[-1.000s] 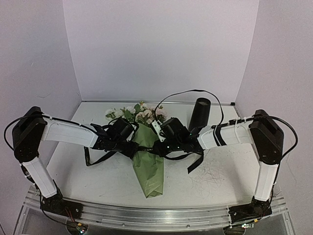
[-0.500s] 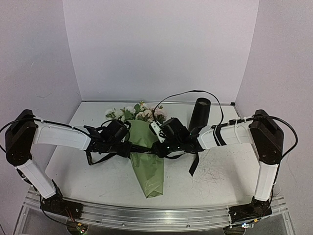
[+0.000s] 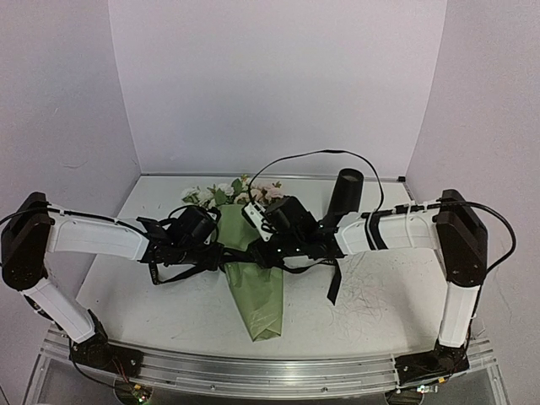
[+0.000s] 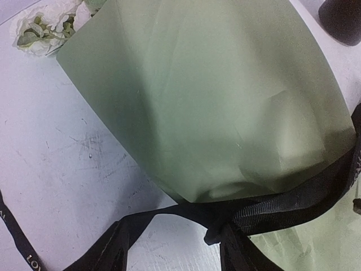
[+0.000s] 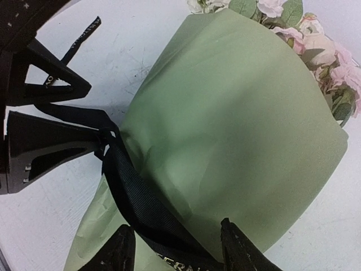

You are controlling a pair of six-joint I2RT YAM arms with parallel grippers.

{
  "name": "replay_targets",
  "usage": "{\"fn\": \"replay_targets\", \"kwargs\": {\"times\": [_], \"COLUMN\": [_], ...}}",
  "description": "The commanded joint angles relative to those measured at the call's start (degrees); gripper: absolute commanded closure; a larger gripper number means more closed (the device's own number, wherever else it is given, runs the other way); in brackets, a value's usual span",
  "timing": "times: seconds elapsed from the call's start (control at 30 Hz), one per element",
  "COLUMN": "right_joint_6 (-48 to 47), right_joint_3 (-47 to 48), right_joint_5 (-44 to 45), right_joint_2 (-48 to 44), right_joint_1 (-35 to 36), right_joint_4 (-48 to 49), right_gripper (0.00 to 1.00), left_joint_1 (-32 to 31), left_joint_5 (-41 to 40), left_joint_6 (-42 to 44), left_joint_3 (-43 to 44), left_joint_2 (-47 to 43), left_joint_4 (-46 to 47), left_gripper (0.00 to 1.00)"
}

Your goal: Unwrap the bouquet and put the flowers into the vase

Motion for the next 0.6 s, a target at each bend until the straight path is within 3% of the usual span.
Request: {"fn": "replay_targets", "kwargs": {"times": [0.0, 0.3, 0.47, 0.57], "right_joint_6": [-2.3, -3.9, -2.5, -2.1], "right_joint_3": [2.4, 1.7, 1.9, 1.5], "right_joint_5": [6.0, 6.7, 11.8, 13.3], "right_joint_2": [2.0, 3.0, 3.7, 3.0], "right_joint_1": [0.9, 2.5, 2.5, 2.5], "right_joint_4": [-4.2, -5.2, -6.3, -6.4], "right_gripper": [0.49, 0.4, 0.44, 0.52], "left_joint_1": [0.0, 0.0, 0.0, 0.0], "left_joint_5": [-0.1, 0.2, 0.1, 0.1], "left_joint_6": [-0.7, -0.8, -0.5, -0.5], "left_joint_3": [0.4, 1.1, 1.2, 1.1], "left_joint_2": [-0.6, 0.4, 0.4, 0.7], "left_joint_4": [0.5, 0.5, 0.4, 0.4], "left_gripper": [0.44, 0.44, 0.44, 0.44]}}
